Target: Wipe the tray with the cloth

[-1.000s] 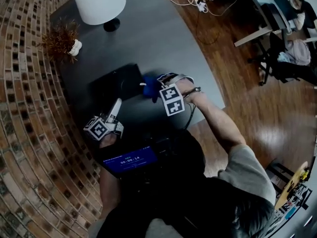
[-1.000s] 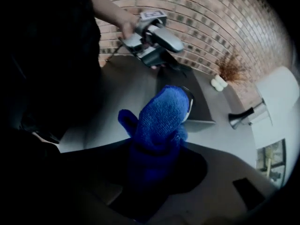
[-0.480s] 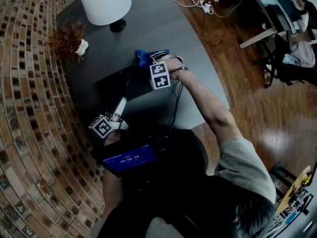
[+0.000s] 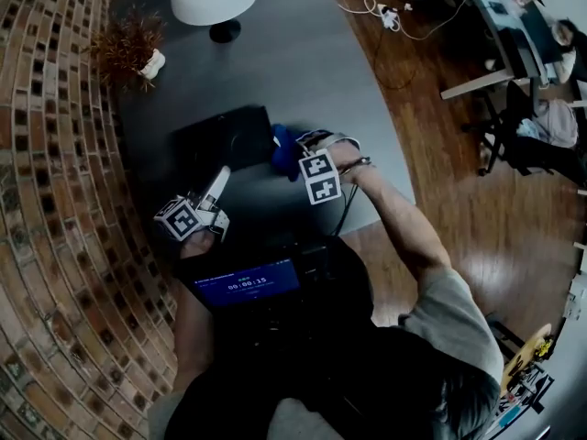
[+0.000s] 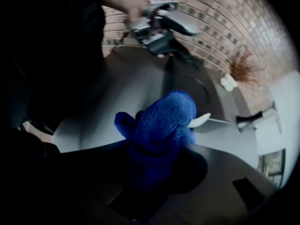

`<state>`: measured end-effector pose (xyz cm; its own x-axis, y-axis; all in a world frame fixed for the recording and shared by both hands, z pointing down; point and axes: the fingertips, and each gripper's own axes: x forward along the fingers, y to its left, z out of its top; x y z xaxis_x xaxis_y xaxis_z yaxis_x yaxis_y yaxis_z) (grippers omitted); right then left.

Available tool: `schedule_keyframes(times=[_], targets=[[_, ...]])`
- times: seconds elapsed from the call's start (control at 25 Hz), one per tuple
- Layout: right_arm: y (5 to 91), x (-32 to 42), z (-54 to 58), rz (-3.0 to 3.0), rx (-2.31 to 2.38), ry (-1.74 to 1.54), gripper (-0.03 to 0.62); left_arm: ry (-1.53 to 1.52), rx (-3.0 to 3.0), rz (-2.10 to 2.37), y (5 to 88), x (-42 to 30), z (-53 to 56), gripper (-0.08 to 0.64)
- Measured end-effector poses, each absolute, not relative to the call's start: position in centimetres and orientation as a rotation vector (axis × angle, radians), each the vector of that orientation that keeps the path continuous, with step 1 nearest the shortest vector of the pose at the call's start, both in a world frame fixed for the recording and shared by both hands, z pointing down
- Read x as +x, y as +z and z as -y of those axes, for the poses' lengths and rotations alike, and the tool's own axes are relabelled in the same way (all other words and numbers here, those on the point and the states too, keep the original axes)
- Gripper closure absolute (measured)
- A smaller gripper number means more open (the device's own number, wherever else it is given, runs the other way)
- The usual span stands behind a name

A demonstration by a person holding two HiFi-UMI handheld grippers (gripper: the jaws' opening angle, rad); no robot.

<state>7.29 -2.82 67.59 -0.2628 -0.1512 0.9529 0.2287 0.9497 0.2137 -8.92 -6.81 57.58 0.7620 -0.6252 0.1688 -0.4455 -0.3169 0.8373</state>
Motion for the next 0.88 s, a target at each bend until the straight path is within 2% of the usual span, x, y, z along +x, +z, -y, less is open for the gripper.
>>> schedule_keyframes(times=[0.12,0.24,0.44,0.72,0.88], targets=[[65.5,8.7,12.1,1.729,0.251,-0.399,0.413,-0.231,1.967,0.809,57.6,-9.0,6.7,0.29],[65.5,7.4,16.8,1.727,0.309,-0.433,0.413,-0.223,2.002,0.797,58.3,-9.0,7.2,0.29],[69.0,7.0,11.4,1.653,0.082,-0.502,0.414,-0.207,2.003,0.794,58.9,-8.8,6.8,0.29],[68.6,6.1,0.1,1.758,-0.108,-0.462,0.413,-0.244,1.99,0.8,58.5,-9.2,6.8,0.29],[67.2,8.5,3.3,1.772,0.035,-0.352,0.413,-0.247,1.992,0.796,58.0,-8.9,6.9,0.29]])
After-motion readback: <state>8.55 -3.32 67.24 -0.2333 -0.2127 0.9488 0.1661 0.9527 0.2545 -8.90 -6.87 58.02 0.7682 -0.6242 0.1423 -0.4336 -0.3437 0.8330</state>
